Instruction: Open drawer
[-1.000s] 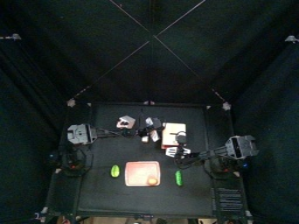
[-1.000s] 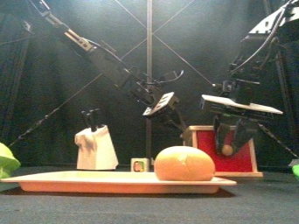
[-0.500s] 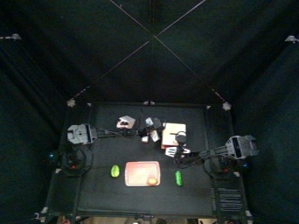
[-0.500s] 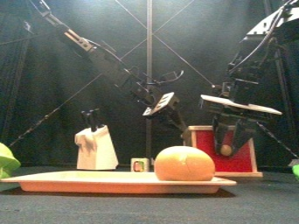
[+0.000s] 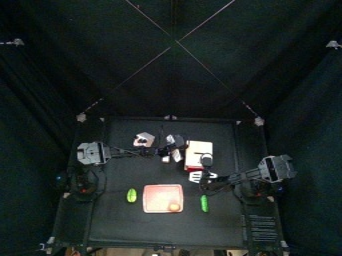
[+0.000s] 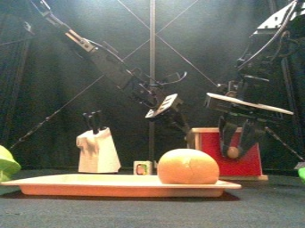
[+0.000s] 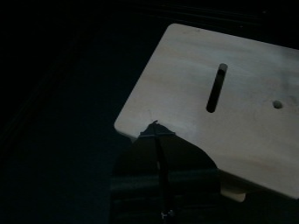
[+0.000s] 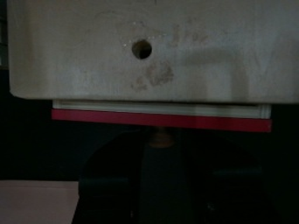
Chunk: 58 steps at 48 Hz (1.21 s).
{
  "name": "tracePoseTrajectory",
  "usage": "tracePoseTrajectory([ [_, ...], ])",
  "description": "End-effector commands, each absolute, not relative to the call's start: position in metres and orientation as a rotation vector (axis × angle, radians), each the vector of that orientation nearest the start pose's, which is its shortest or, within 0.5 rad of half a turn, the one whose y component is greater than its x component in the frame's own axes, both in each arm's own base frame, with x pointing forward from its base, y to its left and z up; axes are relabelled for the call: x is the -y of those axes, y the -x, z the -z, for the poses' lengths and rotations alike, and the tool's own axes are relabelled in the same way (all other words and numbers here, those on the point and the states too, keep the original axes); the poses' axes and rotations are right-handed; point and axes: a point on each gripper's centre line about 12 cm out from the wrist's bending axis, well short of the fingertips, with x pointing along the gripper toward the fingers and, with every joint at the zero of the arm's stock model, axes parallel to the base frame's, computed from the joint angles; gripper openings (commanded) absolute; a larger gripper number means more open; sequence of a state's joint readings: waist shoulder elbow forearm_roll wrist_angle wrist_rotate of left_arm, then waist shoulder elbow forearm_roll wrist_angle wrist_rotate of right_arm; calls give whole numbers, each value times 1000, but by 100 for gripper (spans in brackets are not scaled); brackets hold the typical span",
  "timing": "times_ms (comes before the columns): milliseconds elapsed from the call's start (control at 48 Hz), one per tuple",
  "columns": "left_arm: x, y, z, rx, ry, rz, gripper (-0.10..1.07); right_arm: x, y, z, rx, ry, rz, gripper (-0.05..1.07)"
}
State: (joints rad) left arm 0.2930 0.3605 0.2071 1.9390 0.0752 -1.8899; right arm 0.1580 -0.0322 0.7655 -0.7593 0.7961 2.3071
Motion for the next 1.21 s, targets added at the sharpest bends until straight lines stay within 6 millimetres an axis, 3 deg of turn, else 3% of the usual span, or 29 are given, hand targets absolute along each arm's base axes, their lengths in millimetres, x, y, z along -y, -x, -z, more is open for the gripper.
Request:
tracePoseTrajectory([
  [0, -156, -492, -167, -545, 16, -337, 9, -2, -304, -136, -649, -1034, 1178, 61],
  [500, -157, -491, -167, -545, 16, -340, 9, -39, -301, -136, -715, -1081, 1128, 61],
  [1188, -158, -491, -167, -544, 18, -342, 9, -63, -305, -142, -750, -1114, 1081, 61],
])
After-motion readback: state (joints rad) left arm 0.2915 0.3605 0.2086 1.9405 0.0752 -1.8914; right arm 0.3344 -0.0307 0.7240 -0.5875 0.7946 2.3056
